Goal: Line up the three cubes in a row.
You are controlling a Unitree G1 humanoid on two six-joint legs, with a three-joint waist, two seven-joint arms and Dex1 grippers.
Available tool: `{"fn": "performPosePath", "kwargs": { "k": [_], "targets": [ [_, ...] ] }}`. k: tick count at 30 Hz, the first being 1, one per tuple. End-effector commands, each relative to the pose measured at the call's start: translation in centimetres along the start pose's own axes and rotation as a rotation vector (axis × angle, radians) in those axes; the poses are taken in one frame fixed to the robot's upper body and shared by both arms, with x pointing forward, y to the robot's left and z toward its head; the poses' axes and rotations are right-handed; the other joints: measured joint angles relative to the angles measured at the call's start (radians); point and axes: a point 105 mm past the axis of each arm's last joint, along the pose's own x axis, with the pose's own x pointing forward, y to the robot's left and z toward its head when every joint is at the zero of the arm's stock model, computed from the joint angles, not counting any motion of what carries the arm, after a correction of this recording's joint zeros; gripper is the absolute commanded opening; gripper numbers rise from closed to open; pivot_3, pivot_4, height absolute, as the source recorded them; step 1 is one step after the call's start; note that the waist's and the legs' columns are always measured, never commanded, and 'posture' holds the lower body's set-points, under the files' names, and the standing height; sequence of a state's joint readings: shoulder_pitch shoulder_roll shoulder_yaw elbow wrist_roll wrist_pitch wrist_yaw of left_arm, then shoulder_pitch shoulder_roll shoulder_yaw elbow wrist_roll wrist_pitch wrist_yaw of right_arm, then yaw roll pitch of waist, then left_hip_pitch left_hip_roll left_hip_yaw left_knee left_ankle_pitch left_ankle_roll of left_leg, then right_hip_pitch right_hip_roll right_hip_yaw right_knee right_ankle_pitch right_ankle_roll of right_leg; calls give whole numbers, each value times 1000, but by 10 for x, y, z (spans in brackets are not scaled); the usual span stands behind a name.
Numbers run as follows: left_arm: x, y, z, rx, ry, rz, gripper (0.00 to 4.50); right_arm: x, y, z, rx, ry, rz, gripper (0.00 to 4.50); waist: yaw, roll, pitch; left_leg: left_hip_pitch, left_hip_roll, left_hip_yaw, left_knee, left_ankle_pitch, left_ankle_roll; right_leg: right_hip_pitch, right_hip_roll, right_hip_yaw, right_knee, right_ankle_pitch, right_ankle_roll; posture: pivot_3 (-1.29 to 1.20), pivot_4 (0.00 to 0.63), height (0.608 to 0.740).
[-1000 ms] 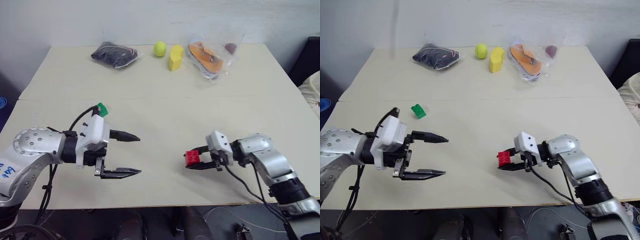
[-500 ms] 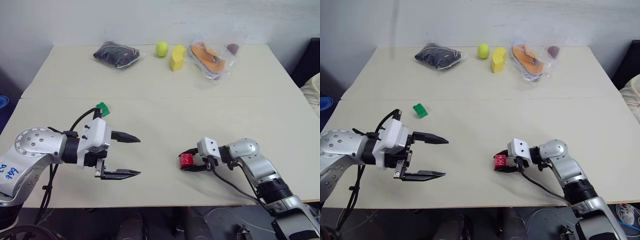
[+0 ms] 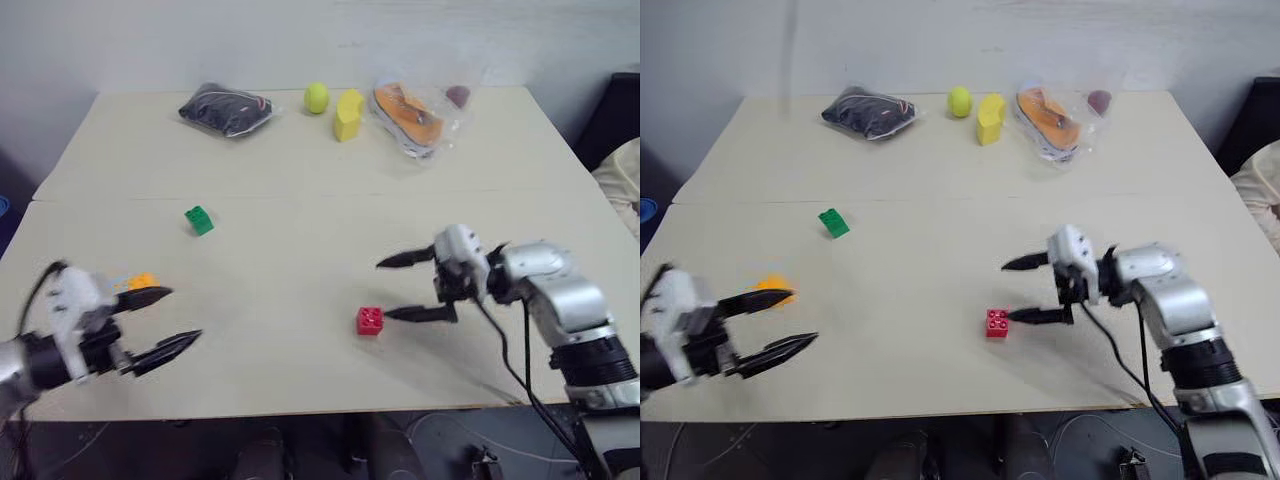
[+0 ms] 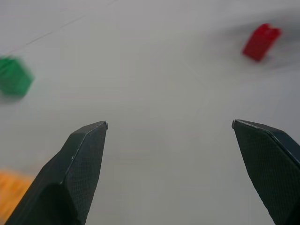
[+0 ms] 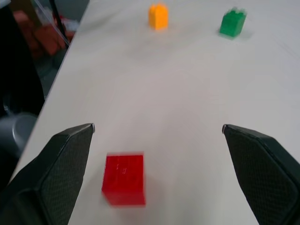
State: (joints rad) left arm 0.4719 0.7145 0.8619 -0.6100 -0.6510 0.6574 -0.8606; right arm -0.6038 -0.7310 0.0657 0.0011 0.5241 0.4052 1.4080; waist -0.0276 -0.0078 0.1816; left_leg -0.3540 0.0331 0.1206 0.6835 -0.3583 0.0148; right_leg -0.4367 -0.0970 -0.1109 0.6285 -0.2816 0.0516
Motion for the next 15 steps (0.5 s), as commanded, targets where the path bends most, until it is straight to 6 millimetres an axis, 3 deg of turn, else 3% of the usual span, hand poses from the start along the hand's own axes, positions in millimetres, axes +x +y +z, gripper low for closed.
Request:
{"fn": "performPosePath", "kwargs": {
  "k": [1, 3, 6, 15],
  "targets": [
    [-35, 22, -8, 16, 14, 208, 4500, -6, 0, 25, 19, -80, 14, 4474, 7, -1, -1, 0, 0, 0, 0, -1, 1, 0, 0, 0, 0, 0, 0, 0, 150, 740],
    [-49, 29, -17, -4, 33, 261, 4500, -7, -4, 34, 33, -113, 5, 4474, 19, -1, -1, 0, -1, -2, 0, -3, 2, 1, -3, -2, -1, 0, 0, 0, 150, 740],
    [-51, 36, -12, 10, 35, 253, 4500, -7, -7, 39, 43, -133, -5, 4474, 28, -1, -1, 0, -2, -2, 0, -4, 4, 2, -5, -3, -1, 0, -1, 0, 150, 740],
    [11, 73, 30, 109, 30, 20, 4500, -6, -5, 36, 34, -136, -45, 4474, 19, -1, -1, -1, -3, -3, 0, -4, 3, 2, -7, -5, 0, 0, -1, 0, 150, 740]
  ]
}}
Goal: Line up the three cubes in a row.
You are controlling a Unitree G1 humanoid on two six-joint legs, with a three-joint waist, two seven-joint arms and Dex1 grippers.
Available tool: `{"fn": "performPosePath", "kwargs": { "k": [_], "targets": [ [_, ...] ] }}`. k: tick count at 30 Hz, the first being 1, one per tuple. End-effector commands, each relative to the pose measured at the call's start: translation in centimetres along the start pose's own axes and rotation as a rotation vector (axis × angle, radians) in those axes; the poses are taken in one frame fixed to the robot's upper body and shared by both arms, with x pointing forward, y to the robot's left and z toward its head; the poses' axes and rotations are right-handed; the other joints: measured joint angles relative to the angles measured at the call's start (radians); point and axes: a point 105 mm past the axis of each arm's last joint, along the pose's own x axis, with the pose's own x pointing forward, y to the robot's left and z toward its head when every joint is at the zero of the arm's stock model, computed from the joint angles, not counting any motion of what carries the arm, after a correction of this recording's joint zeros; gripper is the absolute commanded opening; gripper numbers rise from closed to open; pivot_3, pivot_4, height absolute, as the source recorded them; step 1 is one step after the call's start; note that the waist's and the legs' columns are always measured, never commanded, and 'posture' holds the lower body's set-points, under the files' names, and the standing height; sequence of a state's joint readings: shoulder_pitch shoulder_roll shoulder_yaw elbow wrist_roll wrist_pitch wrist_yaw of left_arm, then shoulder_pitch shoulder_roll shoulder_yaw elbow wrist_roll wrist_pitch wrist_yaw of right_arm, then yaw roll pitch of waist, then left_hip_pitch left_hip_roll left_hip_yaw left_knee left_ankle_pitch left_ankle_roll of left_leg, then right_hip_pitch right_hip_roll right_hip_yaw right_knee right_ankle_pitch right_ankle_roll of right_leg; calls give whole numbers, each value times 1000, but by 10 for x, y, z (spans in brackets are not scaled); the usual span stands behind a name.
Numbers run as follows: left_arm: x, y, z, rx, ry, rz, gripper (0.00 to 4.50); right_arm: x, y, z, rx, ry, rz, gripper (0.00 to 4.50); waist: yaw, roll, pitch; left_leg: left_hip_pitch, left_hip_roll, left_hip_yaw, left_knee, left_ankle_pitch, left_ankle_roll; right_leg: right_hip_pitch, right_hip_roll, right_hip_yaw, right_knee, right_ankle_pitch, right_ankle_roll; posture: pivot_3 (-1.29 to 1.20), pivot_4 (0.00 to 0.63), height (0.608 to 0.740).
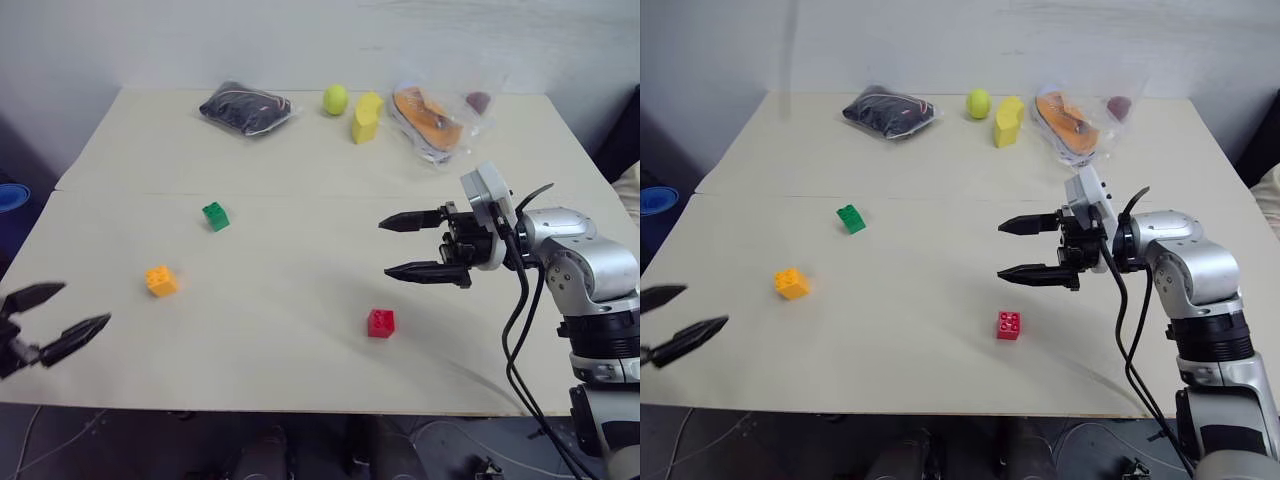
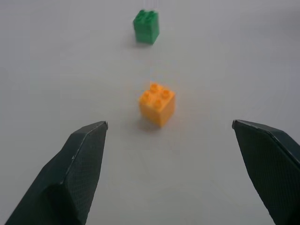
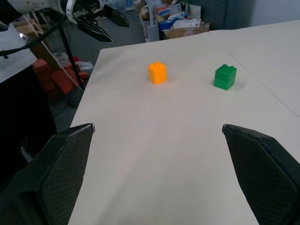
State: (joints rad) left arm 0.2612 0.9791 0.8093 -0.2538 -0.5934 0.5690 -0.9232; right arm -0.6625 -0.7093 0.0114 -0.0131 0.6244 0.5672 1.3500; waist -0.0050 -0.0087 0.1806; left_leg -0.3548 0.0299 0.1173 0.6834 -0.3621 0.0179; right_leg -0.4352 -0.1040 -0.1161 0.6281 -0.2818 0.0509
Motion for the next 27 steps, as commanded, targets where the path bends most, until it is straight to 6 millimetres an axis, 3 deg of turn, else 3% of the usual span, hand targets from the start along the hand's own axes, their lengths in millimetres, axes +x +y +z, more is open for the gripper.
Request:
{"fn": "performPosePath", "kwargs": {
  "k": [1, 3, 10, 16, 21, 25, 27],
  "targets": [
    [28, 13, 8, 23, 10, -64, 4500, -5, 6, 11, -50, -30, -24, 4474, -7, 1, 0, 0, 0, 1, 0, 0, 0, -1, 0, 0, 0, 0, 0, 0, 150, 740],
    [64, 27, 17, 64, 34, -113, 4500, -8, 10, 9, -51, -33, -53, 4474, 5, 0, 0, 0, 0, 2, 0, 0, 0, -1, 1, 0, 0, 0, 0, 0, 150, 740],
    [136, 56, 34, 66, 76, -130, 4500, -13, 24, 4, -48, -51, -127, 4474, 2, -2, 0, -4, 0, 11, 1, 2, 0, -7, 9, -4, 5, 2, 3, 0, 150, 740],
    [178, 53, 42, 70, 105, -147, 4500, -12, 33, 3, -60, -63, -191, 4474, 4, -5, 2, -5, 0, 15, 2, 2, 1, -9, 12, -6, 7, 2, 4, 0, 150, 740],
    [195, 47, 35, 102, 158, -154, 4500, -13, 36, 3, -66, -62, -226, 4474, 2, -6, 2, -5, 0, 15, 5, 2, 2, -9, 9, -4, 9, 3, 5, 0, 150, 740],
    [203, 41, 38, 83, 134, -174, 3596, -15, 36, 5, -63, -75, -250, 4500, 4, -7, 3, -5, 0, 15, 6, 2, 2, -9, 9, -5, 10, 3, 5, 0, 150, 740],
    [205, 39, 37, 86, 133, -177, 2939, -15, 35, 6, -61, -80, -259, 4500, 4, -8, 3, -5, 0, 14, 7, 2, 2, -9, 9, -5, 10, 3, 5, 0, 150, 740]
  ]
}}
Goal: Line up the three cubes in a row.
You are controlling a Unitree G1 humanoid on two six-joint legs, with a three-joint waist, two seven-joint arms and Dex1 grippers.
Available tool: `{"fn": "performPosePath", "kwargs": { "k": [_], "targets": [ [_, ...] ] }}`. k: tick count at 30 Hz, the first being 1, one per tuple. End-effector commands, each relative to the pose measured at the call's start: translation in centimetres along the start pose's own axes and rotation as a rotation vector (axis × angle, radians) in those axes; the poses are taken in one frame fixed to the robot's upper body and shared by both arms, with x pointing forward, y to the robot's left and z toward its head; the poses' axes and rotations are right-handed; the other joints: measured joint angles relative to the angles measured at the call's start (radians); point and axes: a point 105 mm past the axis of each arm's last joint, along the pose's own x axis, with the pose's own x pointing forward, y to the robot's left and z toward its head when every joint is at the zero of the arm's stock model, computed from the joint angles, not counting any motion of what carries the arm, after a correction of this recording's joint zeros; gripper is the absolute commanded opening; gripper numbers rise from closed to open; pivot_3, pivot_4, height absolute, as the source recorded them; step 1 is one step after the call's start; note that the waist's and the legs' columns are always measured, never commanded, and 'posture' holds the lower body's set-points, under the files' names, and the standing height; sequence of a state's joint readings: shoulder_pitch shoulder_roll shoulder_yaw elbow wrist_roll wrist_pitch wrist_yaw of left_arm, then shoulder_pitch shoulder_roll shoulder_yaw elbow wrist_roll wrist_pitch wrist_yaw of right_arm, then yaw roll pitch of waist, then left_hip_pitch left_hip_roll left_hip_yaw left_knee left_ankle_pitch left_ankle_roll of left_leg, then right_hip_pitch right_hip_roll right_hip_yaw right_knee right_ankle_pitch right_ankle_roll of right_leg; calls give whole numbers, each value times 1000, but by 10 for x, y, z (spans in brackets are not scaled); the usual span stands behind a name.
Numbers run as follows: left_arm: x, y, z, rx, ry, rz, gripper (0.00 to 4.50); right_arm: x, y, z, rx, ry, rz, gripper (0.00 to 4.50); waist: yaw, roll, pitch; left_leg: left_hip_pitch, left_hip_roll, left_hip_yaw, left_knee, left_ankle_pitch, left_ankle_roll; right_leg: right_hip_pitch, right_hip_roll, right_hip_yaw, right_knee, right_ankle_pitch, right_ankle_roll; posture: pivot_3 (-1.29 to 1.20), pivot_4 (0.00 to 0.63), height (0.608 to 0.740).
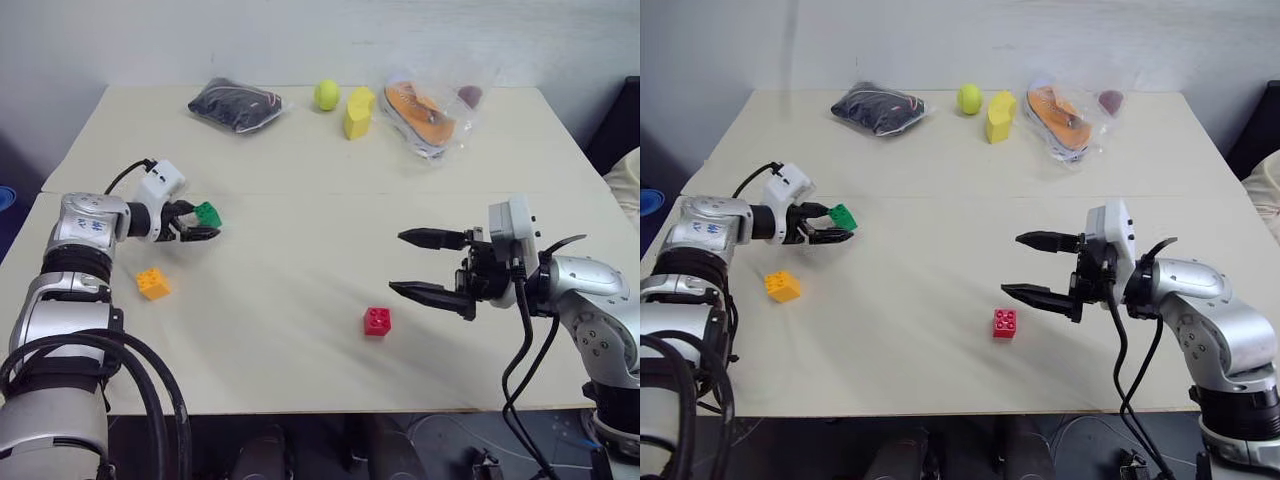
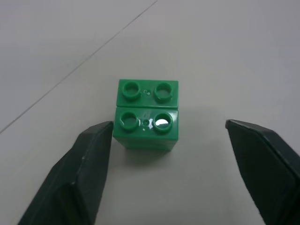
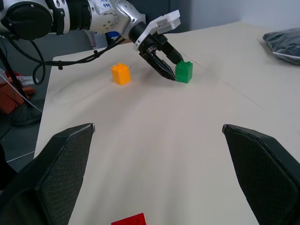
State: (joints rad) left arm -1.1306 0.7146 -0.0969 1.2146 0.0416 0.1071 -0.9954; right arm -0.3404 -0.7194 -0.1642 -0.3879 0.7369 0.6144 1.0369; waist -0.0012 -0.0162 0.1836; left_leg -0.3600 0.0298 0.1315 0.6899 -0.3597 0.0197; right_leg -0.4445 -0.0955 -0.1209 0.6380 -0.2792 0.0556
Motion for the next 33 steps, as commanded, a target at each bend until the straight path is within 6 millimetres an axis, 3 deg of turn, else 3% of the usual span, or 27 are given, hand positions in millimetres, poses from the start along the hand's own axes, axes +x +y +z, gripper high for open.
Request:
{"fn": "performPosePath", "kwargs": {
  "k": [1, 5, 13, 16, 20, 23, 28, 33],
  "targets": [
    [-3, 5, 14, 32, -42, 23, 2615, -2, 1, 13, -37, -30, -12, 4500, 0, 0, 0, 0, 0, 0, 0, 0, 0, 0, 0, 0, 0, 0, 0, 0, 150, 740],
    [0, 3, 15, 23, -58, 24, 1449, -1, 0, 13, -33, -28, -12, 4500, 0, 0, 0, -1, 0, -1, 1, 0, 1, 0, -1, 0, 1, 0, 0, 0, 150, 740],
    [-4, -4, 20, 33, -118, -50, 1453, -1, 1, 7, -25, 23, 10, 4500, 0, 0, 0, -1, 0, -1, 2, -1, 1, 0, -1, -1, 1, 0, 0, 0, 150, 740],
    [-13, -25, 30, 105, -168, -245, 1453, -6, 5, -2, -36, 86, 45, 4500, 0, 0, 0, -3, 0, -2, 4, -1, 1, 0, 1, -3, 1, 0, 0, 0, 150, 740],
    [-23, -80, 31, 298, -140, -508, 1453, -24, 12, -17, -48, 216, 107, 4500, -1, 0, 0, -8, 0, -6, 8, -2, 2, -1, 0, -5, 1, 0, 0, 0, 150, 740],
    [-22, -122, 25, 398, -103, -608, 1453, -36, 13, -25, -50, 283, 122, 4500, 0, 0, 0, -9, 0, -8, 10, -2, 2, 0, -2, -2, 1, 0, 0, 0, 150, 740],
    [-1, -187, 31, 452, -93, -659, 1453, -49, 10, -33, -20, 322, 113, 4500, 21, 0, 0, -9, 0, -10, 13, -2, 3, 2, -3, 2, 1, 1, 1, 0, 150, 740],
    [6, -218, 36, 450, -90, -675, 1453, -55, 12, -44, -18, 360, 113, 4500, 25, 0, 0, -8, 0, -10, 13, -2, 3, 2, -2, 3, 1, 1, 2, 0, 150, 740]
  ]
}}
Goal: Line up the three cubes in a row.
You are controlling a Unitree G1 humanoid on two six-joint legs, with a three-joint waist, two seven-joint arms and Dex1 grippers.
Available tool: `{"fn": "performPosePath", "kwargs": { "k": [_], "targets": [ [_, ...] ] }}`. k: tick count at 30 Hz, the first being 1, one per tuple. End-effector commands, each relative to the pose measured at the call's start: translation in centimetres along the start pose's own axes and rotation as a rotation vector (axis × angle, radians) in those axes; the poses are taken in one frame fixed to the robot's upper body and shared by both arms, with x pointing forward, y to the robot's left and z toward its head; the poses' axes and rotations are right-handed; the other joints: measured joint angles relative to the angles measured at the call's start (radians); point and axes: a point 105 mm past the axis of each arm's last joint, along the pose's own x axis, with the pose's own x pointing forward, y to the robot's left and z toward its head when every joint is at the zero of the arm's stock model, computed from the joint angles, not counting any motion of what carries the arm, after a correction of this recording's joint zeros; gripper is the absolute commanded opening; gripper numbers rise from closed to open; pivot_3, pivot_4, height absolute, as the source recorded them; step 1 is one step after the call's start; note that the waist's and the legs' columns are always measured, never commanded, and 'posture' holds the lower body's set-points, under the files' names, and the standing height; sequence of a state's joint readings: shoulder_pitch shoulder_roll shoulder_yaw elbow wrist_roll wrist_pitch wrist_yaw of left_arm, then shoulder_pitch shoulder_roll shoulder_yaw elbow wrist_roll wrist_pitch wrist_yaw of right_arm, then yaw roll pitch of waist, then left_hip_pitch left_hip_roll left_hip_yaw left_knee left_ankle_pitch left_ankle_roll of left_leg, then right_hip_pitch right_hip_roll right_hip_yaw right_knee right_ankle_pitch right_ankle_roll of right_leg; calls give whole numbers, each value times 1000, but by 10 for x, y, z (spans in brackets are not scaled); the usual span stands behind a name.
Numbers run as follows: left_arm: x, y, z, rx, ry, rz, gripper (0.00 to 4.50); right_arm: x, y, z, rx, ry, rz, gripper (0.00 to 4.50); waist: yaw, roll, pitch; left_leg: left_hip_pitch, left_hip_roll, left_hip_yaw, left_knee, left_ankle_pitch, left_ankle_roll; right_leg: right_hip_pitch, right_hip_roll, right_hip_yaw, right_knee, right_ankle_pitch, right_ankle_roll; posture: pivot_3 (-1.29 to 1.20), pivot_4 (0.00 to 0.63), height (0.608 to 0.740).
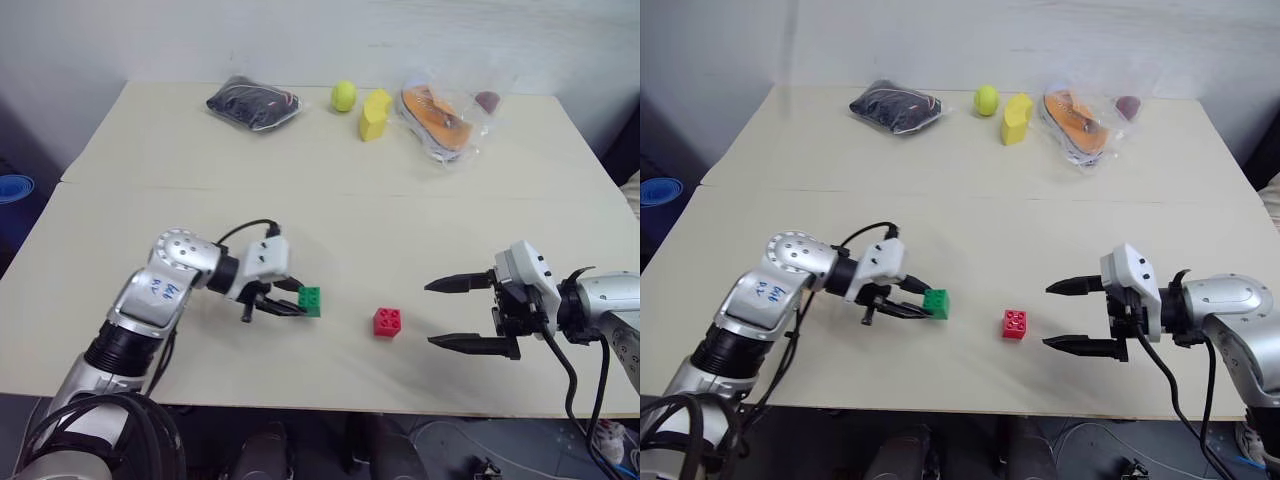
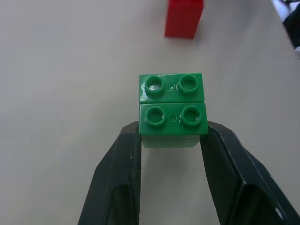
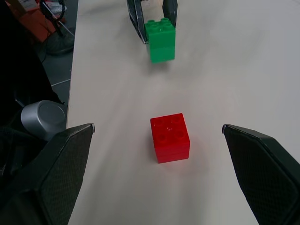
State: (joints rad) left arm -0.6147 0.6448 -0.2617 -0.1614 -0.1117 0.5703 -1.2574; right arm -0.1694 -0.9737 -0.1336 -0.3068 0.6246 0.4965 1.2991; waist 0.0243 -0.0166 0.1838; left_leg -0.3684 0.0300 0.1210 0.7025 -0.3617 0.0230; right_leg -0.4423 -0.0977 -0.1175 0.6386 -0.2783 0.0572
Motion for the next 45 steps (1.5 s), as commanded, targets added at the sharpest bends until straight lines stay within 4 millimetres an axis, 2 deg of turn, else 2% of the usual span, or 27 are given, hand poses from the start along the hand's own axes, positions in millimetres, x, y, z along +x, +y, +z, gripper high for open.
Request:
{"fn": "performPosePath", "kwargs": {
  "k": [1, 10, 17, 27, 30, 34, 36, 39, 40, 43, 45],
  "targets": [
    [14, -9, 11, 26, 9, 6, 1453, -8, -1, -3, -40, 32, -23, 4500, -1, 0, 0, 0, 0, 0, 0, 0, 0, 0, 0, 0, 0, 0, 0, 0, 150, 740],
    [17, -23, -10, 74, 120, -29, 1453, -7, -6, 1, -53, 27, -47, 4500, 0, 0, 0, 1, 0, 0, 0, 0, 0, 0, 0, 0, -2, 0, 0, 0, 150, 740],
    [20, -15, -13, 72, 73, 15, 1453, -8, -8, 4, -61, 31, -49, 4500, 3, 0, 0, 0, 0, 0, 0, 0, 0, 0, -1, 0, -1, 0, 0, 0, 150, 740],
    [25, -14, -19, 60, 61, 24, 1453, -5, -8, 4, -57, 26, -35, 4500, 3, 0, 0, 1, -1, 0, 1, 0, 0, 1, -1, 0, -1, 0, 0, 0, 150, 740],
    [17, -14, -19, 35, 62, 32, 2462, -3, -8, 4, -60, 21, -27, 4500, 2, 0, 0, 1, 0, 0, 1, 0, 0, 1, 0, 0, -1, 0, 0, 0, 150, 740],
    [-14, -13, -19, -5, 55, 114, 3738, -1, -12, 9, -79, 13, -11, 4500, -8, 0, 0, 1, 1, 0, 1, 0, 0, 0, -1, 0, -1, 0, 0, 0, 150, 740],
    [-38, -15, -22, -52, 50, 181, 4392, 0, -13, 11, -90, 7, 3, 4500, -11, 0, 0, 1, 2, 0, 1, 0, -1, 0, 0, 0, -1, 0, -1, 0, 150, 740],
    [-69, -21, -25, -119, 37, 271, 4482, 1, -15, 14, -103, -1, 21, 4500, -13, 0, 0, 1, 2, -1, 0, 0, -1, 0, -2, 0, -1, -1, -1, 0, 150, 740],
    [-84, -26, -30, -161, 34, 334, 4482, 2, -15, 16, -108, -8, 30, 4500, -12, 0, 0, 1, 2, -1, 0, 0, -1, 0, -2, 0, -1, -1, -1, 0, 150, 740],
    [-135, -39, -51, -354, 12, 638, 4482, 10, -18, 22, -130, -36, 63, 4500, -29, 0, 0, 1, 2, -1, 0, 0, -1, 0, -2, 0, -1, -1, -1, 0, 150, 740],
    [-147, -43, -61, -448, -12, 797, 4482, 14, -21, 24, -142, -45, 78, 4500, -27, 0, 0, 1, 2, -2, -1, 0, -1, 0, -2, -1, -2, -1, -1, 0, 150, 740]
  ]
}}
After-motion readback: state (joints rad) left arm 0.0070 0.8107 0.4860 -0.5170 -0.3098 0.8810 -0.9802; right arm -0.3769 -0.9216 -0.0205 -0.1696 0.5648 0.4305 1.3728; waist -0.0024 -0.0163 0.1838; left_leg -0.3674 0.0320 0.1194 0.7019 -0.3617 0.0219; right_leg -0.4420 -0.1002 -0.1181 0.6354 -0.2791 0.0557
